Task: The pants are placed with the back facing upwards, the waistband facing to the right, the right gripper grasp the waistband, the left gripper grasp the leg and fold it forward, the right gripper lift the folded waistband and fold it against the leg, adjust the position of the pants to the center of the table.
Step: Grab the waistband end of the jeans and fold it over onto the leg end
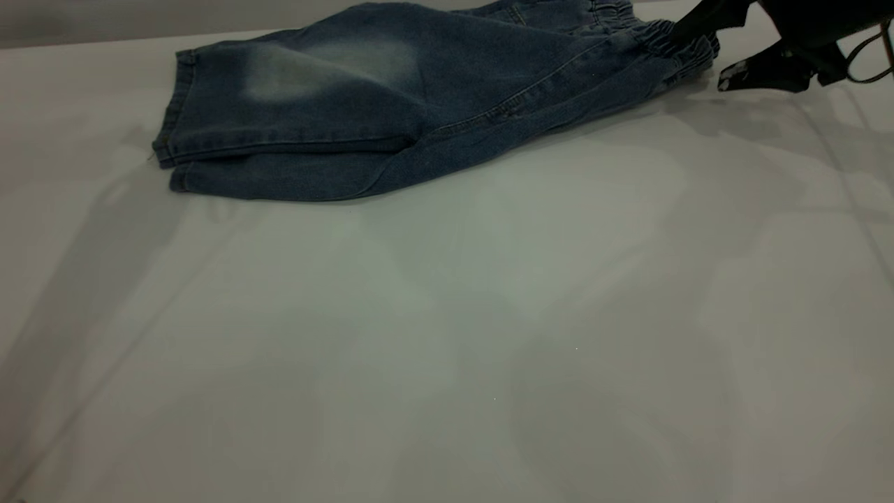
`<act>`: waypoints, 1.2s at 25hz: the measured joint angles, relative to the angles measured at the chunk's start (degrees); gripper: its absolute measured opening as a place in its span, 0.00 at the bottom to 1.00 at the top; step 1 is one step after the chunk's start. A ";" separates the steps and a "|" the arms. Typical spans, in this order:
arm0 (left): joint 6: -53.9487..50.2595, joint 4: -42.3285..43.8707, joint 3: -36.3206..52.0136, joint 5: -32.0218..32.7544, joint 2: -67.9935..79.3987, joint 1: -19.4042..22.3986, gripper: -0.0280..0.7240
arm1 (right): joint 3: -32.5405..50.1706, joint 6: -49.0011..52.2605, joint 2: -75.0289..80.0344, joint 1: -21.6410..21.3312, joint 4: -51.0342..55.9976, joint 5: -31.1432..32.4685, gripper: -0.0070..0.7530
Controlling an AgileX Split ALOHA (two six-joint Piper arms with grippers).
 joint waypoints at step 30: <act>-0.27 -0.16 -3.76 7.30 0.30 -5.19 0.70 | -13.24 -1.94 9.20 2.35 3.81 3.16 0.29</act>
